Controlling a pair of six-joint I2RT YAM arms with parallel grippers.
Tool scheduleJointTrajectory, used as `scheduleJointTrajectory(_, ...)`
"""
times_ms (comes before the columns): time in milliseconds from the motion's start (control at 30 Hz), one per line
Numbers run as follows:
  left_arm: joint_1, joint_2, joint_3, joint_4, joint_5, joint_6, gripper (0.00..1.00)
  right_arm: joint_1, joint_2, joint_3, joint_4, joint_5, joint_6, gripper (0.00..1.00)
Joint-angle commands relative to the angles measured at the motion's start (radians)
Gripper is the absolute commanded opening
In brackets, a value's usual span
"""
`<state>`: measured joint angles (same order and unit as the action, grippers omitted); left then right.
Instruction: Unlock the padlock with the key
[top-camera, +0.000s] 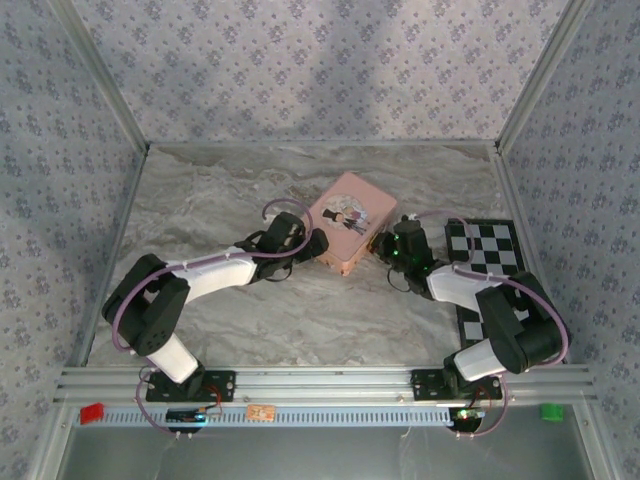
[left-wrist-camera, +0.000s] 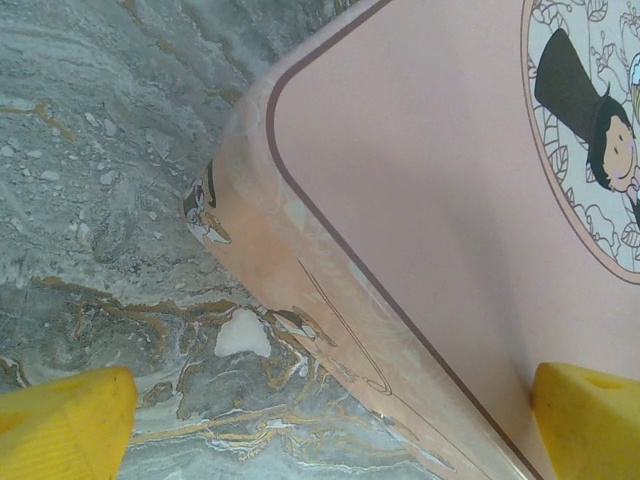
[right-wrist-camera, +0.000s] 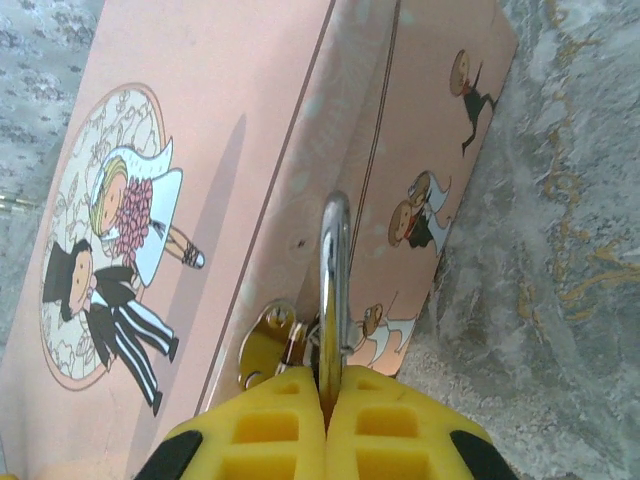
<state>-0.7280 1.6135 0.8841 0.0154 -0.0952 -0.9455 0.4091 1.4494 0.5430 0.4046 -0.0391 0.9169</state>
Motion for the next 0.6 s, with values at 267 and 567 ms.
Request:
scheduleJointTrajectory(267, 0.006, 0.036, -0.014, -0.126, -0.048, 0.007, 1.0, -0.073, -0.032, 0.107, -0.217, 0.015, -0.127, 0.0)
scheduleJointTrajectory(567, 0.006, 0.043, -0.012, -0.126, -0.044, 0.005, 1.0, -0.091, -0.038, 0.088, -0.142, -0.012, -0.177, 0.0)
